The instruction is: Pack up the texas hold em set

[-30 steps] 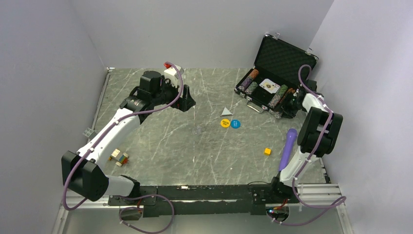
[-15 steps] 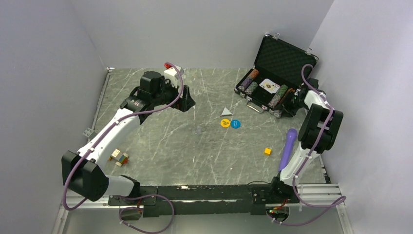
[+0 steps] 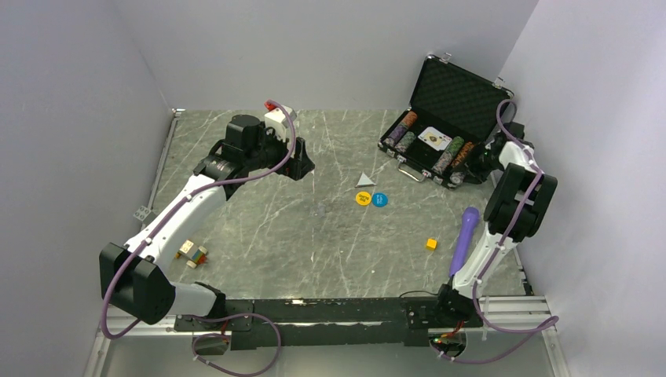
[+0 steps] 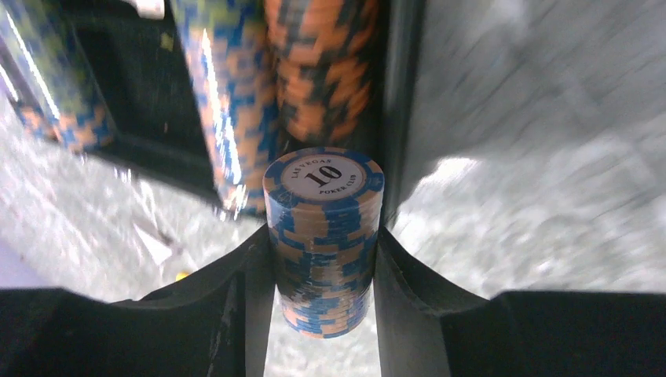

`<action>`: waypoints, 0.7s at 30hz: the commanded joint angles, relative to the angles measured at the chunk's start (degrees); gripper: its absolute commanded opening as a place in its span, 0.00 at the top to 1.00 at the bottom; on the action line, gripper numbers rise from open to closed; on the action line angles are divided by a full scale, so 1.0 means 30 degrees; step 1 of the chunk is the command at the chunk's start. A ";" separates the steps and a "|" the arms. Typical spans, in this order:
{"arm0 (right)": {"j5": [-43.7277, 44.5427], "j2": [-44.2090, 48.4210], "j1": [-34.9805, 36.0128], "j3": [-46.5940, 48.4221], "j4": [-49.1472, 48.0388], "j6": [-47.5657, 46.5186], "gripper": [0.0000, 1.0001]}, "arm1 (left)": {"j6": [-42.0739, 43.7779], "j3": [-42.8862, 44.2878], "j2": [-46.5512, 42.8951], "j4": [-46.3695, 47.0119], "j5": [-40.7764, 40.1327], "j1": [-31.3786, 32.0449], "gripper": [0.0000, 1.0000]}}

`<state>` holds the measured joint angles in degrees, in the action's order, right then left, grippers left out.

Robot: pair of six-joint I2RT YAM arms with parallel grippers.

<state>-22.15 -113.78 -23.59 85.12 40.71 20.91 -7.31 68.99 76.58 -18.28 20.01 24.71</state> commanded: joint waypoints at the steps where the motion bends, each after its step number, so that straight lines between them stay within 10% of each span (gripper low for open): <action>1: 0.1300 -0.0809 -0.1033 0.1286 -0.3132 -0.0509 1.00 | 0.0270 -0.0012 -0.0455 0.0469 -0.0053 0.0022 0.01; 21: -0.0062 0.1870 -0.1193 -0.0543 -0.3419 0.0014 1.00 | 0.0215 -0.0053 -0.0299 0.0553 0.0066 0.0023 0.01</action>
<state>-19.86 -116.09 -27.62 85.84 31.77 19.75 -7.11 68.97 76.58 -18.28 20.03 24.71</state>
